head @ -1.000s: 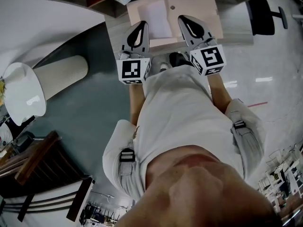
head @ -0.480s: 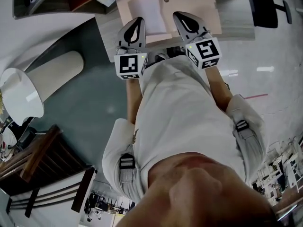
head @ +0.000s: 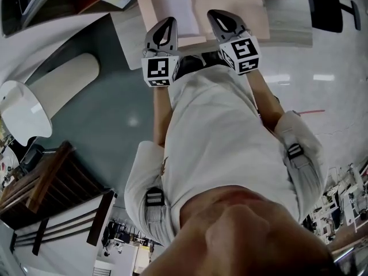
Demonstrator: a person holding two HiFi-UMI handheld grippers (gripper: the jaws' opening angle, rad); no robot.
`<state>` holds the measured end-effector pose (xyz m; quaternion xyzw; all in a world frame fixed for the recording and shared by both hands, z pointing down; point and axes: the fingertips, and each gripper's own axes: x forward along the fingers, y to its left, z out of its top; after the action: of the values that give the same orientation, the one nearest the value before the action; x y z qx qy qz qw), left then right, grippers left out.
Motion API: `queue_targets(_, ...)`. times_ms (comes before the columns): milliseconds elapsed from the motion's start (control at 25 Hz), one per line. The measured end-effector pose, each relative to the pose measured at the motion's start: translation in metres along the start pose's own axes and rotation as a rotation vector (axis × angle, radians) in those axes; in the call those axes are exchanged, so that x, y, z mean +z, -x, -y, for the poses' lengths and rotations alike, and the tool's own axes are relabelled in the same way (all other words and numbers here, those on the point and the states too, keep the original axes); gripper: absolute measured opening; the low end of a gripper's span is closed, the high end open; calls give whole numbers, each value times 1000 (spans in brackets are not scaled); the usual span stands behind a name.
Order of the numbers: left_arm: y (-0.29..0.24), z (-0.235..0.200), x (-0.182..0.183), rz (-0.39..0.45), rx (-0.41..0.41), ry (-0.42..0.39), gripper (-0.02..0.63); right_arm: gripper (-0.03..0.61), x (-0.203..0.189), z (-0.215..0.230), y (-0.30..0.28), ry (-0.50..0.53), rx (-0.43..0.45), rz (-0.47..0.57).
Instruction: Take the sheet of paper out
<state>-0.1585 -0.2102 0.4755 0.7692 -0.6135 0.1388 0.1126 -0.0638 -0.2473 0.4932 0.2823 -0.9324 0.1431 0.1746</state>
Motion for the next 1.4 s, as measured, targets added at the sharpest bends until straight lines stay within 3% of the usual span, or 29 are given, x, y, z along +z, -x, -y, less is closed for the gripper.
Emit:
queue_targets(440,-32,-10,-39,-63,-52,48,23,21,-42,10,-39,-12,-7,-102)
queue_targets(1040,-57,-20,-81,-139,-164,89,23,21,-88,22,-74,-49,-105,-211)
queue_targets(1400,-69,-24,-97,-177,-199,81,23,21,-110,20,-91,-41,-100,-281)
